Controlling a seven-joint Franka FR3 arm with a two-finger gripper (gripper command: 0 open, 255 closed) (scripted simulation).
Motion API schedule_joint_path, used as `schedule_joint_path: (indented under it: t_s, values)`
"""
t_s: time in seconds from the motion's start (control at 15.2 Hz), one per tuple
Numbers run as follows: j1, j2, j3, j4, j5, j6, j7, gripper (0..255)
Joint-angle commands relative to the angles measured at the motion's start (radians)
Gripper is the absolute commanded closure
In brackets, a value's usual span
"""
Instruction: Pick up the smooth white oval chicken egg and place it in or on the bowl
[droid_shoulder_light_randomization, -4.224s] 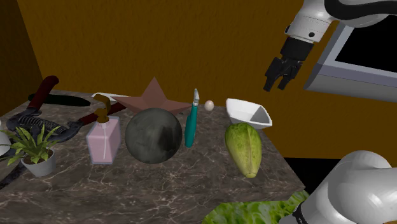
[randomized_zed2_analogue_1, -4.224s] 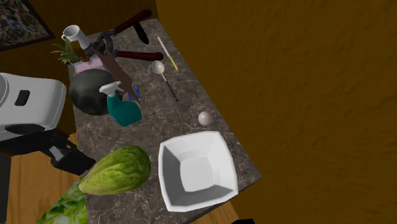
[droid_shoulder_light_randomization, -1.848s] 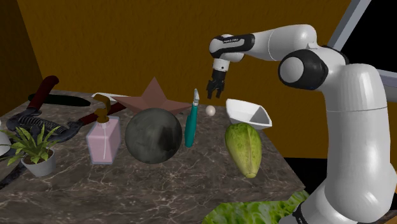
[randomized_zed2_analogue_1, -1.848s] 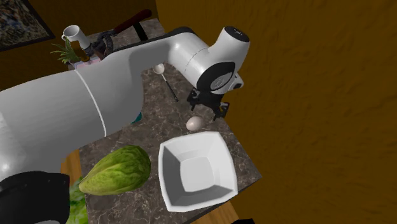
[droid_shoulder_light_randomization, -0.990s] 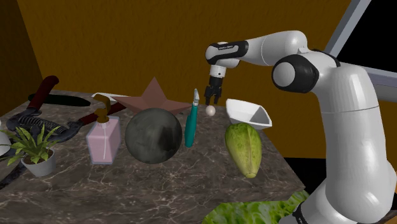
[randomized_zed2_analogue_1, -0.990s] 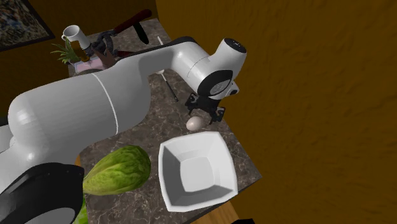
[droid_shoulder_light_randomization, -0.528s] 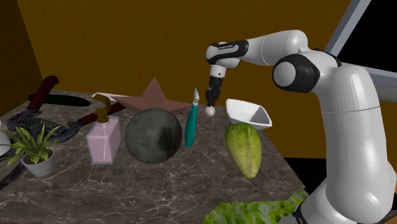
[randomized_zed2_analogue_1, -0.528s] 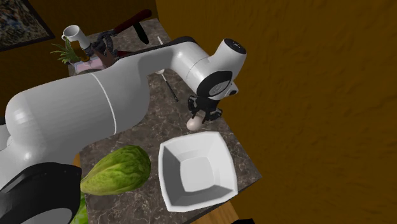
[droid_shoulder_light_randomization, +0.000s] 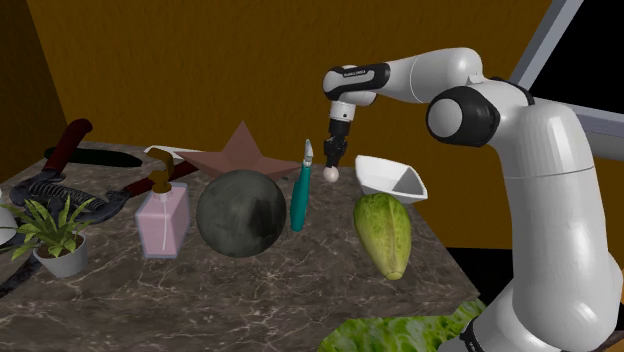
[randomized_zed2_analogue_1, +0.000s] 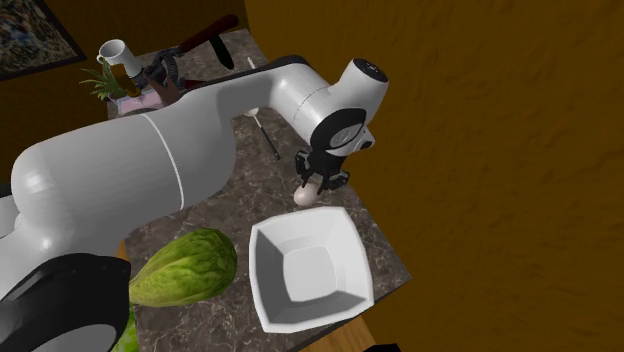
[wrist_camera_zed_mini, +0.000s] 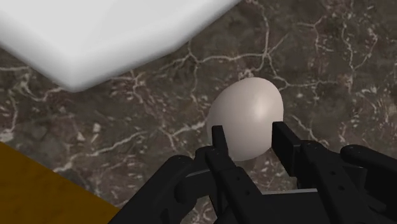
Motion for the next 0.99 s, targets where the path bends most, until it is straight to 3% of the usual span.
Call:
schedule_joint_path:
  t_s: [0.0, 0.53, 0.59, 0.66, 0.73, 0.79, 0.92]
  values:
    - [0.007, 0.01, -0.01, -0.018, -0.002, 0.142, 0.0, 255]
    - [0.017, -0.011, -0.036, 0.051, 0.002, 0.049, 0.008, 255]
    - [0.019, -0.005, -0.03, 0.023, 0.003, -0.039, 0.005, 255]
    - [0.019, -0.005, -0.03, 0.023, 0.003, -0.039, 0.005, 0]
    - [0.141, -0.25, -0.077, -0.384, -0.08, 0.347, 0.033, 0]
    - [0.247, -0.414, -0.122, -0.678, -0.197, 0.685, 0.12, 0]
    - [0.233, -0.397, -0.109, -0.683, -0.193, 0.707, 0.117, 0]
